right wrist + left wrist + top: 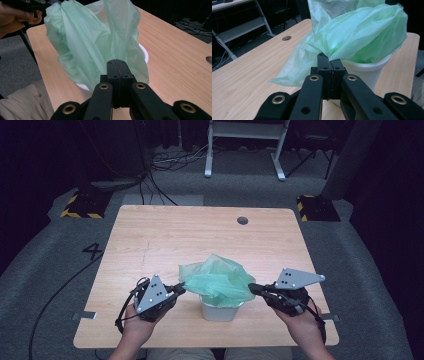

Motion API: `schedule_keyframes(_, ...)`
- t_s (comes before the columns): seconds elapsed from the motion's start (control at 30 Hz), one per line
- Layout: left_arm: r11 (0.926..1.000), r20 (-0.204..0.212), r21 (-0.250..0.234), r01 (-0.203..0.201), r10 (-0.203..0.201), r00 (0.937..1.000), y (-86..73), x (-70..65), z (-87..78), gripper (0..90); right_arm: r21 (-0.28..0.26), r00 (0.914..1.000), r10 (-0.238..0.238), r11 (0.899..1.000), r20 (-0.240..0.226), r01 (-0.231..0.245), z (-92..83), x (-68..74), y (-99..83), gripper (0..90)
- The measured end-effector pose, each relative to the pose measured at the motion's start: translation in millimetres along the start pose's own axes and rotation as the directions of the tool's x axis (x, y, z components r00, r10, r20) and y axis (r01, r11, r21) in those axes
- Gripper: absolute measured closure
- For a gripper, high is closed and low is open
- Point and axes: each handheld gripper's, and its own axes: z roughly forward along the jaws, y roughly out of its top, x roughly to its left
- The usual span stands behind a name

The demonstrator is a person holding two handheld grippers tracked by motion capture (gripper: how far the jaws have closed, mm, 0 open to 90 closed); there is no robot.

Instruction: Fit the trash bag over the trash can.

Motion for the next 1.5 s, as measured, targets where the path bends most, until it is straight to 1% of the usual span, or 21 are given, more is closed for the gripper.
schedule_keyframes(0.17,1.0,0.0,-0.005,-0.007,0.007,1.0,1.5,-2.4,-0.8,89.5,-0.004,0.9999,0.011,1.0,-0.01,-0.011,-2.7,2.2,-4.9,90.0)
schedule_keyframes(0.2,0.9998,-0.01,-0.013,-0.017,0.017,0.9998,2.6,-3.3,-0.6,89.5,-0.011,1.0,0.006,1.0,0.002,-0.006,-3.2,2.1,-4.0,75.7)
schedule_keyframes(0.23,0.9995,-0.015,-0.022,-0.021,0.021,0.9997,3.9,-3.8,-0.1,89.5,-0.011,1.0,0.006,1.0,0.002,-0.006,-3.2,2.1,-4.0,75.7)
schedule_keyframes(0.27,0.9991,-0.018,-0.035,-0.025,0.025,0.9995,7.0,-4.0,1.0,89.5,-0.021,0.9997,0.007,1.0,0.022,-0.007,-2.8,0.6,0.2,67.4)
schedule_keyframes(0.33,0.9988,-0.016,-0.04,-0.027,0.027,0.9995,8.4,-4.0,1.8,89.5,-0.026,0.9994,0.003,1.0,0.033,-0.003,-2.1,-1.6,7.0,59.2)
schedule_keyframes(0.4,0.9986,-0.014,-0.044,-0.029,0.028,0.9995,10.0,-3.9,3.6,89.5,-0.03,0.9993,0.001,1.0,0.038,0.0,-2.0,-2.3,10.0,57.2)
schedule_keyframes(0.5,0.9988,0.0,-0.038,-0.03,0.03,0.9996,9.9,-4.7,8.1,89.5,-0.061,0.9993,-0.013,0.998,0.035,0.015,-0.7,-5.9,30.3,50.8)
schedule_keyframes(0.6,0.999,0.001,-0.035,-0.029,0.029,0.9996,9.5,-6.1,9.3,89.5,-0.066,0.9996,-0.019,0.998,0.02,0.021,3.5,-6.4,39.5,48.7)
schedule_keyframes(0.63,0.9988,-0.001,-0.033,-0.036,0.036,0.9993,9.5,-6.5,9.3,89.5,-0.056,0.9994,-0.035,0.998,0.007,0.035,11.6,-5.4,46.9,46.8)
schedule_keyframes(0.73,0.9988,-0.003,-0.035,-0.033,0.033,0.9994,9.3,-6.1,8.6,89.3,-0.034,0.9981,-0.059,0.998,-0.017,0.059,26.6,-1.5,53.9,46.2)
schedule_keyframes(0.8,0.9988,-0.006,-0.034,-0.035,0.035,0.9994,9.0,-5.4,8.1,89.1,-0.026,0.9975,-0.067,0.997,-0.022,0.066,30.5,-0.7,54.9,46.7)
schedule_keyframes(0.83,0.9989,-0.009,-0.034,-0.032,0.031,0.9995,8.5,-5.1,7.9,89.0,-0.013,0.997,-0.072,0.997,-0.027,0.072,36.4,0.2,56.0,52.6)
schedule_keyframes(0.87,0.999,-0.011,-0.034,-0.03,0.029,0.9995,7.9,-4.8,7.7,88.9,0.004,0.996,-0.084,0.996,-0.031,0.084,39.9,0.1,56.4,62.8)
schedule_keyframes(0.9,0.9991,-0.02,-0.027,-0.033,0.032,0.9993,6.6,-4.2,6.9,88.8,0.019,0.9947,-0.099,0.995,-0.027,0.099,43.1,-1.2,55.7,77.2)
schedule_keyframes(1.0,0.9992,-0.029,-0.019,-0.035,0.034,0.999,4.6,-3.4,6.4,88.8,0.022,0.9965,-0.083,0.996,-0.01,0.083,40.0,-7.4,52.9,88.4)
schedule_keyframes(1.2,0.9996,-0.045,-0.005,-0.029,0.028,0.9986,0.9,0.0,4.7,88.9,0.005,0.9991,-0.032,0.999,0.029,0.032,21.8,-20.8,39.1,90.0)
schedule_keyframes(1.27,0.9994,-0.051,0.007,-0.033,0.033,0.9981,-0.4,0.6,4.2,88.8,-0.005,0.9984,-0.011,1.0,0.056,0.012,9.0,-24.7,26.0,89.9)
schedule_keyframes(1.3,0.9994,-0.051,0.007,-0.033,0.033,0.9981,-0.4,0.6,4.2,88.8,-0.005,0.9984,-0.011,1.0,0.056,0.012,9.0,-24.7,26.0,89.9)
schedule_keyframes(1.33,0.9994,-0.05,0.015,-0.031,0.032,0.9982,-2.4,0.6,3.7,88.8,-0.013,0.9972,0.008,1.0,0.074,-0.007,0.8,-27.1,15.4,89.8)
schedule_keyframes(1.4,0.9992,-0.047,0.02,-0.035,0.036,0.9982,-3.9,1.1,3.5,88.5,-0.015,0.9966,0.021,1.0,0.079,-0.02,-3.2,-28.3,10.4,89.7)
schedule_keyframes(1.5,0.9988,-0.045,0.041,-0.027,0.028,0.9986,-10.5,3.1,3.1,88.4,-0.027,0.9947,0.055,0.998,0.087,-0.052,-16.1,-30.5,-5.5,89.4)
